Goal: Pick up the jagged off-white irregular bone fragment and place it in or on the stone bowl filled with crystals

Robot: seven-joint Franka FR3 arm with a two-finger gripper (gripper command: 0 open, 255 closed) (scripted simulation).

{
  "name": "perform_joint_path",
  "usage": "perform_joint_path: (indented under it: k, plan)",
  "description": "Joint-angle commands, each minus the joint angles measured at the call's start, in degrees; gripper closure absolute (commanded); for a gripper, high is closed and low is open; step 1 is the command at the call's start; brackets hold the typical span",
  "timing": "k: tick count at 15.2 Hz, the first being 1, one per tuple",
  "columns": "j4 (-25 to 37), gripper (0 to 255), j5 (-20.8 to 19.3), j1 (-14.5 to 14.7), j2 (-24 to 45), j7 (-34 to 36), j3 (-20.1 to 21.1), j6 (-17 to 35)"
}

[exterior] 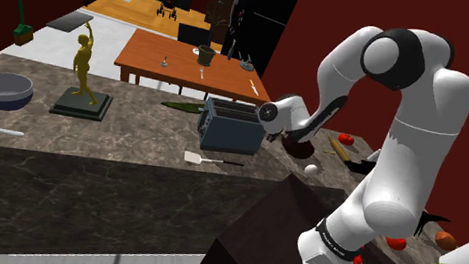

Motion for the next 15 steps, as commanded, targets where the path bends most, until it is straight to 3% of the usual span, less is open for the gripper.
perform_joint_path:
  k: [1, 6, 15]
  plan:
    - [-0.53, 255, 0.63, 0.13, -1.69, -1.58, -0.23, -0.49]
    - [-1.63, 255, 2.1, 0.45, -5.45, -5.05, -0.59, -1.78]
    - [3.06, 255, -11.27, -9.04, -1.97, -3.83, -7.94, 9.12]
